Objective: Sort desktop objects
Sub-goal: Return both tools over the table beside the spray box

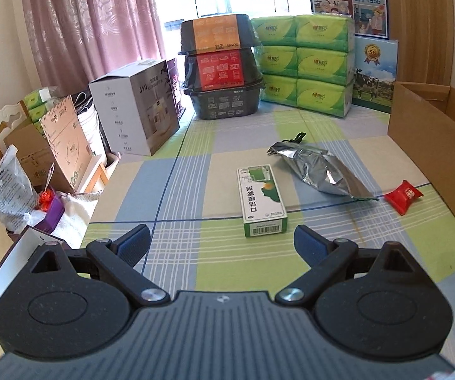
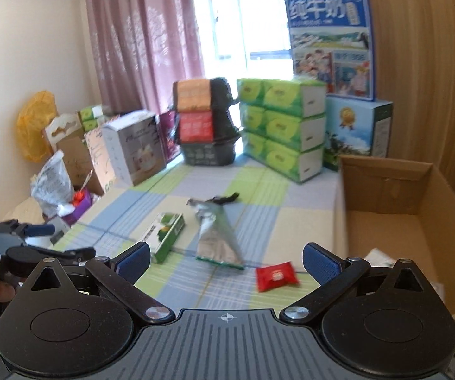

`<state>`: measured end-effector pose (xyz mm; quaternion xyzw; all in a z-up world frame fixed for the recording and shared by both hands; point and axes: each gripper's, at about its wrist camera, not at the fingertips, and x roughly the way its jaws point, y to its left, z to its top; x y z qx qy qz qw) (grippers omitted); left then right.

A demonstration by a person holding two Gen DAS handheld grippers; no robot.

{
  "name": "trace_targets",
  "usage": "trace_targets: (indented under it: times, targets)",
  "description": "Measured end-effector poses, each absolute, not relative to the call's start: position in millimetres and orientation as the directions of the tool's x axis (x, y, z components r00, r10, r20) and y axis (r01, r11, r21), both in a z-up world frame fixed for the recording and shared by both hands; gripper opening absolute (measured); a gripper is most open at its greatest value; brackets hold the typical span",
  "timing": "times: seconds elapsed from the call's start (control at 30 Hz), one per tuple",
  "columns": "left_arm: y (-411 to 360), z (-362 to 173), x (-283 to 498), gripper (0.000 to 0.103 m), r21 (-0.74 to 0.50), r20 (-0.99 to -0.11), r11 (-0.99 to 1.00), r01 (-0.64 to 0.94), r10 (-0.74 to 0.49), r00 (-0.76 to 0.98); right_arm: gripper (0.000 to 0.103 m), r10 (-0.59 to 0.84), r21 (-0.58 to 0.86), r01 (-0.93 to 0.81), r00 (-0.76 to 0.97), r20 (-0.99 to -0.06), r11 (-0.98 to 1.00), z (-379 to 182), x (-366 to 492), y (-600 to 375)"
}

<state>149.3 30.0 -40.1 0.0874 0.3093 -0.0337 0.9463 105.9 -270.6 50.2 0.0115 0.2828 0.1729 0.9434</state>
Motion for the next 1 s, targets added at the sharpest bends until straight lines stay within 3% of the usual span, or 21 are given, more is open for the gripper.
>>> trace_targets:
  times: [0.47, 1.0]
  targets:
    - [42.5, -76.8, 175.6, 0.095, 0.086, -0.662, 0.987, 0.136, -0.045, 0.748, 0.100, 0.293, 0.132, -0.268, 0.751, -0.592, 0.954, -33.9, 159.2, -226.7]
    - [28.9, -89.1, 187.9, 0.095, 0.113, -0.687, 0.977, 0.179, -0.053, 0.725, 0.100, 0.206, 0.110, -0.178, 0.719, -0.664, 0.978, -66.8, 175.1, -242.5]
